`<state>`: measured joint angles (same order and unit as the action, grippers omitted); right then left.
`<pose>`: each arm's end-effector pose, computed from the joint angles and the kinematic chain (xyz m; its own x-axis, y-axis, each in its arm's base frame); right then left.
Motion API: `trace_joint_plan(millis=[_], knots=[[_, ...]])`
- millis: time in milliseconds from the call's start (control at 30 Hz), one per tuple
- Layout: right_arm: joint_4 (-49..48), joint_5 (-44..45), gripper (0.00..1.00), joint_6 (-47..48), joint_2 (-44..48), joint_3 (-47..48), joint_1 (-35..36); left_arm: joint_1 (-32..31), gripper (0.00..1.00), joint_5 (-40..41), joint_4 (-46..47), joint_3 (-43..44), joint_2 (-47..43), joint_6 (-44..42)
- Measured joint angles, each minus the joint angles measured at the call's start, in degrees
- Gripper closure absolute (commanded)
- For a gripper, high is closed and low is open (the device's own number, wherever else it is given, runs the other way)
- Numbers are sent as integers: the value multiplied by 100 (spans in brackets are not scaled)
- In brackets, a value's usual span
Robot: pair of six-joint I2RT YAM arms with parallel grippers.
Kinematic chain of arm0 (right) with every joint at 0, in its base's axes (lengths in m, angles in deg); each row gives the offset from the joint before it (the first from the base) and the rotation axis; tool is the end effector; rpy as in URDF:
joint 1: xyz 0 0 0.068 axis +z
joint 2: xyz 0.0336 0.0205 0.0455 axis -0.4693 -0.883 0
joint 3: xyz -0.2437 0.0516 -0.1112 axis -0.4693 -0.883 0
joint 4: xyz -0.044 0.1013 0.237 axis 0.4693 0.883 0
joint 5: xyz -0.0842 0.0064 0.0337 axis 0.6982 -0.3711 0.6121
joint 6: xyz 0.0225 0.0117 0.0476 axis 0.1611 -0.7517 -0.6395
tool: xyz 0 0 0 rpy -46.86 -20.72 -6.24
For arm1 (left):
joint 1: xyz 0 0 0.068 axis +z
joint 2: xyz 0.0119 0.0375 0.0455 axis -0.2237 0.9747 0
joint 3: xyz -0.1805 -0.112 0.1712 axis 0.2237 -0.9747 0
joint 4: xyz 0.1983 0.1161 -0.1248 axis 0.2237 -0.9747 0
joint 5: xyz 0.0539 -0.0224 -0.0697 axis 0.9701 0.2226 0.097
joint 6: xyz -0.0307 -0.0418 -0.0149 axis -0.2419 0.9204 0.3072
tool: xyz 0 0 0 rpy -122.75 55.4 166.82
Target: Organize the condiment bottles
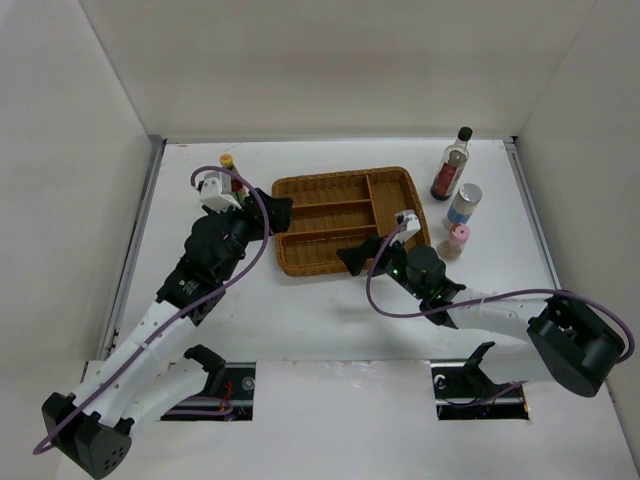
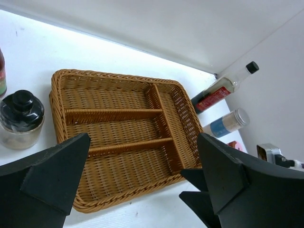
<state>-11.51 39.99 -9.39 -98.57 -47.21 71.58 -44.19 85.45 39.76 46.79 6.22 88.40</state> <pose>0.1896 0.1770 0.2070 -0.4314 0.3747 -0.8207 -0.4772 0.6772 0.5600 0.1708 -0.0940 0.3455 -0.2237 -0.5065 -0.8327 0.2188 0.8064 -0.5493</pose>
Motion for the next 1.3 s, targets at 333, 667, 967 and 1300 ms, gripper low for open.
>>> trace_joint_plan(millis=[333, 667, 967, 1300], knots=[[9, 2, 0, 2, 0, 0, 7, 409, 0, 308, 527, -57, 249, -264], [-22, 142, 0, 7, -26, -2, 66, 898, 73, 944, 1307, 42, 1078, -1123], [-188, -42, 62, 35, -15, -55, 85, 1368, 26, 1213, 1309, 787, 2138, -1451], [-299, -210, 22, 101, -31, -59, 225, 1781, 28, 1333, 699, 2031, 3803, -1482]])
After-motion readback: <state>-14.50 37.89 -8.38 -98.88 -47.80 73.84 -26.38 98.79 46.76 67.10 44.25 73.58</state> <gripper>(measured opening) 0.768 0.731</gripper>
